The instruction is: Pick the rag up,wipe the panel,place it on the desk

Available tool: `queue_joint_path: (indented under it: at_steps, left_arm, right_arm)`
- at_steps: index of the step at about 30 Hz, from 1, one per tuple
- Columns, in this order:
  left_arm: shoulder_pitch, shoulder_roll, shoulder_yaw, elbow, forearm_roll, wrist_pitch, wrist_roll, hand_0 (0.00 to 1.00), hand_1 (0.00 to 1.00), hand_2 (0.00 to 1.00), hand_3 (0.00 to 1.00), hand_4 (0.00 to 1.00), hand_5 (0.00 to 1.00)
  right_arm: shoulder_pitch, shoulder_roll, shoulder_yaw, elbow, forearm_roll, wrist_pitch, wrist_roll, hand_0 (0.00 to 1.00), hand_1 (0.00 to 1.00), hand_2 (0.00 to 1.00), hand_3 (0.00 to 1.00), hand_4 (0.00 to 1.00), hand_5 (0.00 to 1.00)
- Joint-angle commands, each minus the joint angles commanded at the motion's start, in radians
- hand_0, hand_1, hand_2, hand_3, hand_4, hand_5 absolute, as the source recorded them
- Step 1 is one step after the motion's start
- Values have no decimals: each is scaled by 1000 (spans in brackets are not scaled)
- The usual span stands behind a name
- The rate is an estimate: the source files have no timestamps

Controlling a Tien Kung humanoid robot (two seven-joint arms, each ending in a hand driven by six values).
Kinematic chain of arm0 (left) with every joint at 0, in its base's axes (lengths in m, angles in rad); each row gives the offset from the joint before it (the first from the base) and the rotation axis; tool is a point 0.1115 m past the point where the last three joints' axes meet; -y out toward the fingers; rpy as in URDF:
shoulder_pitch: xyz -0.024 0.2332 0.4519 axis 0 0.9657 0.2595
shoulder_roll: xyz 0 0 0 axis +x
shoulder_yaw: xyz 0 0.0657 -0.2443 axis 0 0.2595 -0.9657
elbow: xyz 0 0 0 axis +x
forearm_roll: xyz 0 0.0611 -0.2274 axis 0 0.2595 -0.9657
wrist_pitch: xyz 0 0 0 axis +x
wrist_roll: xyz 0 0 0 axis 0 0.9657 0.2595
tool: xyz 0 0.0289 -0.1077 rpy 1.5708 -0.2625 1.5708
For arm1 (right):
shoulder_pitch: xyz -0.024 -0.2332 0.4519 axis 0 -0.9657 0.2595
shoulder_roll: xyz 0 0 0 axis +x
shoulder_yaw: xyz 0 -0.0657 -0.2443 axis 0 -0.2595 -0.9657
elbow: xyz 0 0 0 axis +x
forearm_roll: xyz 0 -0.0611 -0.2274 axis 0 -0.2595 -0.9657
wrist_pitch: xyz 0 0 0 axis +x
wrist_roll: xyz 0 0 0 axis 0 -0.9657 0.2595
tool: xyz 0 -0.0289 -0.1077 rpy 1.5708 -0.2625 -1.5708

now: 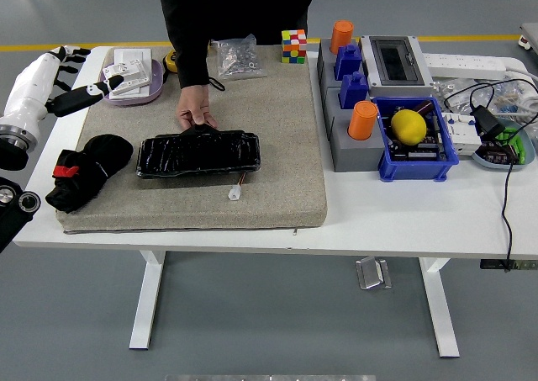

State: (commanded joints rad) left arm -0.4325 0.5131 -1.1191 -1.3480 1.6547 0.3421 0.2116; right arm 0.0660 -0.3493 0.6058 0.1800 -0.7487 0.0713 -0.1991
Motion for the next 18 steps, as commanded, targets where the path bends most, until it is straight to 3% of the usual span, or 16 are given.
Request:
queue_joint_path:
  at_steps: [4, 8, 18]
  left_arm:
    - [7, 9, -27, -56, -36, 9, -12, 460, 674, 756, 782, 998, 769]
    - [17, 8, -39, -72, -117, 36, -44, 451, 657, 748, 778, 988, 769]
    - [65, -18, -57, -62, -458, 106, -235, 452, 643, 726, 777, 961, 745]
  right_arm:
    - [-1, -1, -6, 0, 8, -1, 1, 726, 577, 667, 574, 998, 412]
    - [-1, 0, -8, 0, 8, -1, 2, 726, 577, 667, 576, 998, 412]
    - [-2, 5, -7, 0, 2, -2, 3, 726, 577, 667, 575, 998, 412]
